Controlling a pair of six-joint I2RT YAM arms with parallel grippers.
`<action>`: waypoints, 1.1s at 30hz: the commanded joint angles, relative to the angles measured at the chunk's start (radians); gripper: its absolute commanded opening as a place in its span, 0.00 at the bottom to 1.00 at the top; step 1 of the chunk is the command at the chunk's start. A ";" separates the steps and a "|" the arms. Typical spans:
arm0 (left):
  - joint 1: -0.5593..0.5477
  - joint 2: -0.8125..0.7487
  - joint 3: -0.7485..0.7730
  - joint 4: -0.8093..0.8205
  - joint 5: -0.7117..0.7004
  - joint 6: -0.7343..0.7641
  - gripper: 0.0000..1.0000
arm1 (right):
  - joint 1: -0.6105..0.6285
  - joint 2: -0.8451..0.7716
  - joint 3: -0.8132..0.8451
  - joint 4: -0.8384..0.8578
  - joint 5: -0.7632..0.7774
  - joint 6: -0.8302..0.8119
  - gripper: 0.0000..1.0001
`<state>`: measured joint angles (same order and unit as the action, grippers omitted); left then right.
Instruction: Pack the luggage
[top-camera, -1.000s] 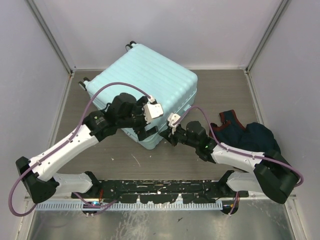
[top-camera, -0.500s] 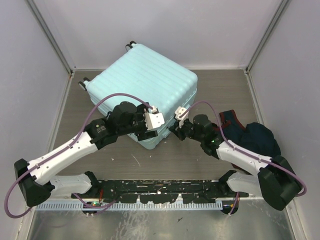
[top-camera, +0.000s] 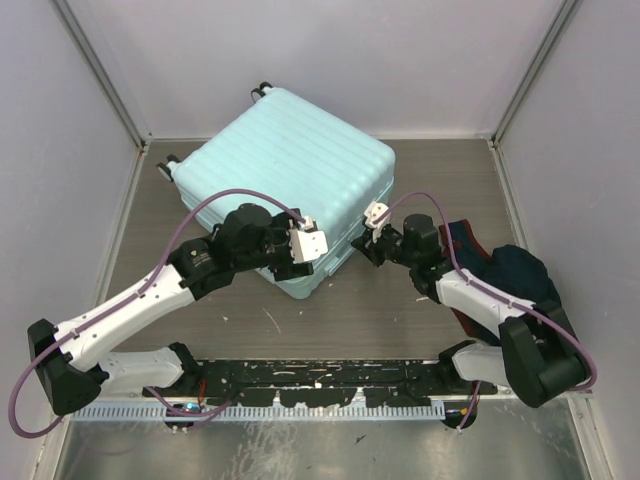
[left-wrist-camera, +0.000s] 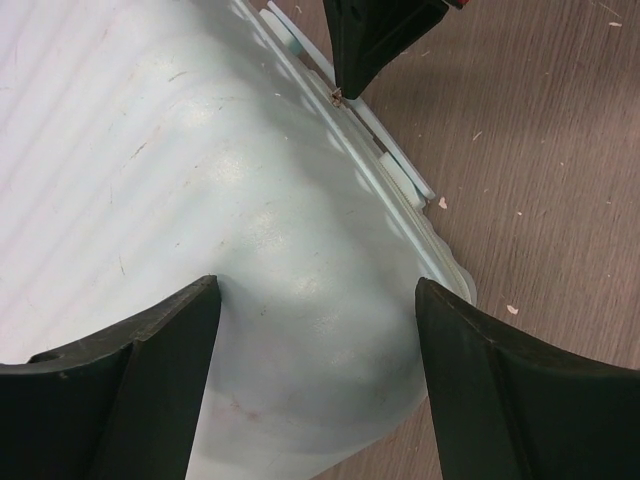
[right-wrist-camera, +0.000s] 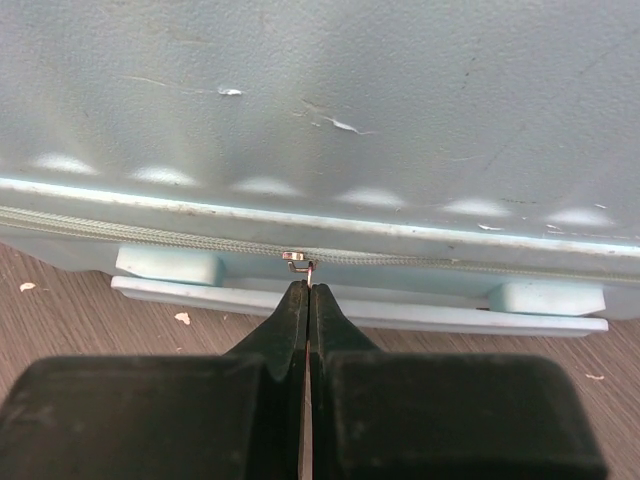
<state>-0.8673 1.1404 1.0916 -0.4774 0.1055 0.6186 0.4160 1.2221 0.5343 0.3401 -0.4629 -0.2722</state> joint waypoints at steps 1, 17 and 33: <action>0.046 0.036 -0.039 -0.128 -0.106 0.045 0.76 | -0.019 0.033 -0.002 0.147 -0.050 -0.036 0.01; 0.057 0.033 -0.054 -0.115 -0.104 0.050 0.76 | -0.018 0.118 -0.013 0.201 -0.051 -0.038 0.14; 0.138 0.020 -0.121 -0.130 -0.084 0.093 0.73 | -0.257 0.143 0.159 0.037 -0.044 -0.097 0.00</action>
<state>-0.8093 1.1145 1.0355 -0.4252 0.2142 0.6456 0.2516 1.3426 0.5896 0.3630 -0.5713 -0.3298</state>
